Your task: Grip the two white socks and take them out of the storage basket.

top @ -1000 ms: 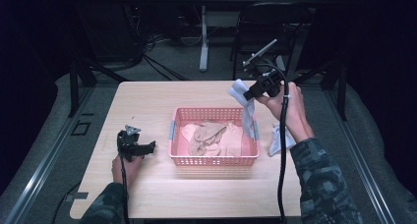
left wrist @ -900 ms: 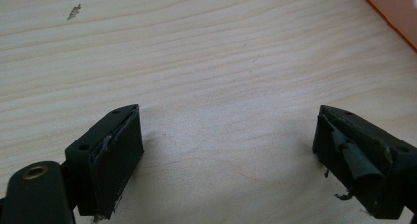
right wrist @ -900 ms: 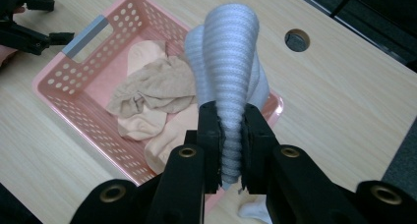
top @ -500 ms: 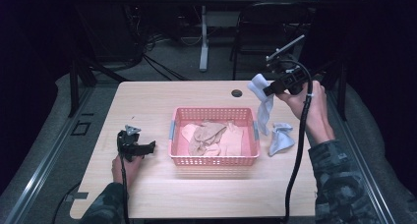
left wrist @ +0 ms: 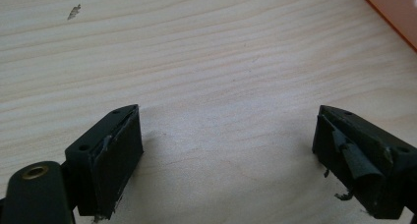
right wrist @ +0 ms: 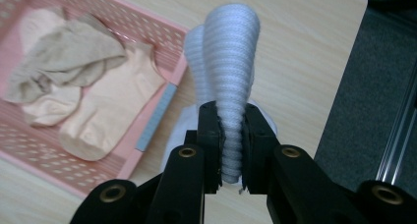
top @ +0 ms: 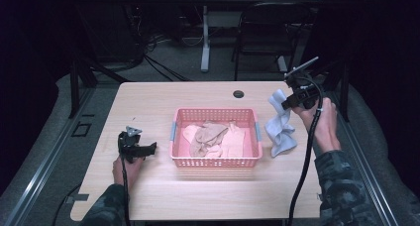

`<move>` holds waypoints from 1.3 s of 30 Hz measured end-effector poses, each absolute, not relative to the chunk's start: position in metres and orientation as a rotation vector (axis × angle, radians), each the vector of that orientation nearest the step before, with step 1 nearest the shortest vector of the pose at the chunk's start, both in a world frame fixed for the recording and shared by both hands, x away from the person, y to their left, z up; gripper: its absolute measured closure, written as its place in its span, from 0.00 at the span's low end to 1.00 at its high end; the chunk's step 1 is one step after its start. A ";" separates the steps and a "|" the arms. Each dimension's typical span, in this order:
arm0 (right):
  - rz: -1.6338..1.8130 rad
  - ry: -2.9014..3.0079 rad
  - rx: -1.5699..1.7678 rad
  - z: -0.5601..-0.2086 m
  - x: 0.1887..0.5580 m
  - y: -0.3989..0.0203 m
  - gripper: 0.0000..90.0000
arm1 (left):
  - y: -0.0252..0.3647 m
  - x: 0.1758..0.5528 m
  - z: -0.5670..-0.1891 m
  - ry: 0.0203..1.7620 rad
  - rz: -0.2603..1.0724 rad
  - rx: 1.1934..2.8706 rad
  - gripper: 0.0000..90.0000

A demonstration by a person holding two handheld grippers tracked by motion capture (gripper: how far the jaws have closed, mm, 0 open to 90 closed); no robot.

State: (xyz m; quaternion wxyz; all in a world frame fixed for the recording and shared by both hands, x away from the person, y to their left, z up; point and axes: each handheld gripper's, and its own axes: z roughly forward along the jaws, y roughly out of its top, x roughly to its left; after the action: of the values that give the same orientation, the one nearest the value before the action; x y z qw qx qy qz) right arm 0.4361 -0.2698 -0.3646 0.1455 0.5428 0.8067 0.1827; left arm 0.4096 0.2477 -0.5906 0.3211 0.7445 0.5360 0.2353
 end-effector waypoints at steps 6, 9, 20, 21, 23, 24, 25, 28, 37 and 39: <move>0.470 2.335 1.661 -0.405 0.448 -0.280 0.90 | 0.248 0.410 -0.591 1.408 0.618 1.955 0.13; 0.459 2.322 1.713 -0.422 0.452 -0.284 0.89 | 0.248 0.410 -0.591 1.408 0.618 1.956 0.13; 0.443 2.317 1.789 -0.453 0.459 -0.291 0.80 | 0.248 0.410 -0.591 1.408 0.618 1.956 0.13; 0.437 2.310 1.796 -0.455 0.459 -0.291 0.79 | 0.248 0.410 -0.591 1.408 0.618 1.956 0.13; 0.437 2.303 1.803 -0.458 0.460 -0.292 0.77 | 0.248 0.410 -0.591 1.408 0.618 1.956 0.13; 0.415 2.306 1.810 -0.459 0.461 -0.293 0.74 | 0.248 0.410 -0.591 1.408 0.618 1.956 0.13; 0.392 2.287 1.810 -0.461 0.461 -0.293 0.73 | 0.248 0.410 -0.591 1.407 0.619 1.957 0.13; 0.344 2.267 1.828 -0.466 0.462 -0.295 0.63 | 0.248 0.410 -0.591 1.407 0.619 1.956 0.13; 0.406 2.224 1.855 -0.461 0.454 -0.308 0.46 | 0.248 0.410 -0.591 1.408 0.618 1.956 0.13; 0.414 2.247 1.846 -0.458 0.451 -0.310 0.42 | 0.248 0.410 -0.591 1.408 0.618 1.956 0.13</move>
State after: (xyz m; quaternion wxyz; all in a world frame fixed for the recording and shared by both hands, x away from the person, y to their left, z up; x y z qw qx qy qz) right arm 0.4513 -0.3103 -0.4584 0.1018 0.6253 0.7609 0.1402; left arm 0.4096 0.2478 -0.5906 0.3212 0.7445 0.5359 0.2353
